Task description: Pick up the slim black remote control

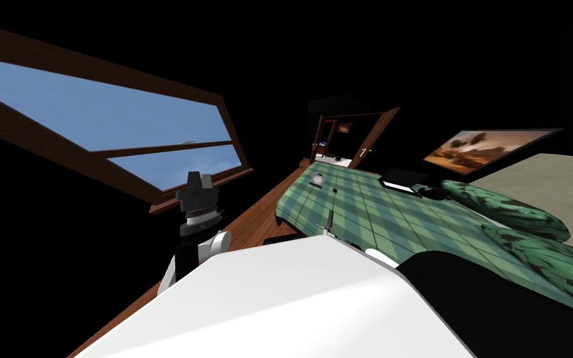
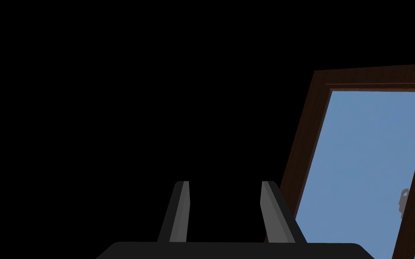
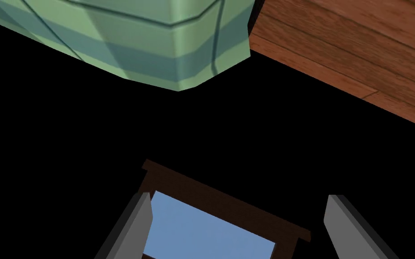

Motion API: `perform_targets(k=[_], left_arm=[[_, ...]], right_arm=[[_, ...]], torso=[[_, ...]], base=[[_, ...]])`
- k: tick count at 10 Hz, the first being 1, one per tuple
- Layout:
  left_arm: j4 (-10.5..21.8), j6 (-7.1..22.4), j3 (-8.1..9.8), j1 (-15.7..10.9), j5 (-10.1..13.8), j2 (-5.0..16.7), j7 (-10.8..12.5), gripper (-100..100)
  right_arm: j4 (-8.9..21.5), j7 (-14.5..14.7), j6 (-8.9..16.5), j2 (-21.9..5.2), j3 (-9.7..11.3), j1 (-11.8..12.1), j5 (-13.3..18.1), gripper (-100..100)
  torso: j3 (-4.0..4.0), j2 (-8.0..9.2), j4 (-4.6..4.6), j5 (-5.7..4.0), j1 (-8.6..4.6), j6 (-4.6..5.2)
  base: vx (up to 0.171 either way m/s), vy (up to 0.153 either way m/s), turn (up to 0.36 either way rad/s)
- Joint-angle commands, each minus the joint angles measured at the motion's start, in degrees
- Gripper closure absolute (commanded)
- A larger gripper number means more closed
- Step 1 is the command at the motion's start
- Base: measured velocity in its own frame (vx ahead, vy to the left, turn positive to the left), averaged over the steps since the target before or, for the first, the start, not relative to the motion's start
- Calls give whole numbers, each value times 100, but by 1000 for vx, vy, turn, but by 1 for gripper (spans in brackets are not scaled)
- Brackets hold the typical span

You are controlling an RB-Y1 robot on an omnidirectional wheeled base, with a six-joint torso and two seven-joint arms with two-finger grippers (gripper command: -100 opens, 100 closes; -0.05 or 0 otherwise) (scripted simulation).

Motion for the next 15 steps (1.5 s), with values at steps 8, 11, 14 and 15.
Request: perform_targets(k=[8, 11, 14, 15], left_arm=[[0, 0, 0, 1, 0, 0, 0, 0], [0, 0, 0, 0, 0, 0, 0, 0], [0, 0, 1, 1, 0, 0, 0, 0], [0, 0, 1, 1, 0, 0, 0, 0]], right_arm=[[621, 281, -31, -555, 208, 110, 1394, -100], [794, 329, -33, -697, 267, 127, 1834, -100], [1132, 390, -32, -950, 378, 140, 2363, -100], [1132, 390, -32, -950, 378, 140, 2554, -100]], torso=[[-6, -11, -2, -2, -10, 1], [-4, -6, -1, 0, -1, 1], [-8, -13, -3, -1, -3, 3], [-11, -20, -4, -1, -7, 0]], base=[[56, -22, 85], [49, -17, 68], [80, -27, 114], [72, -38, 64]])
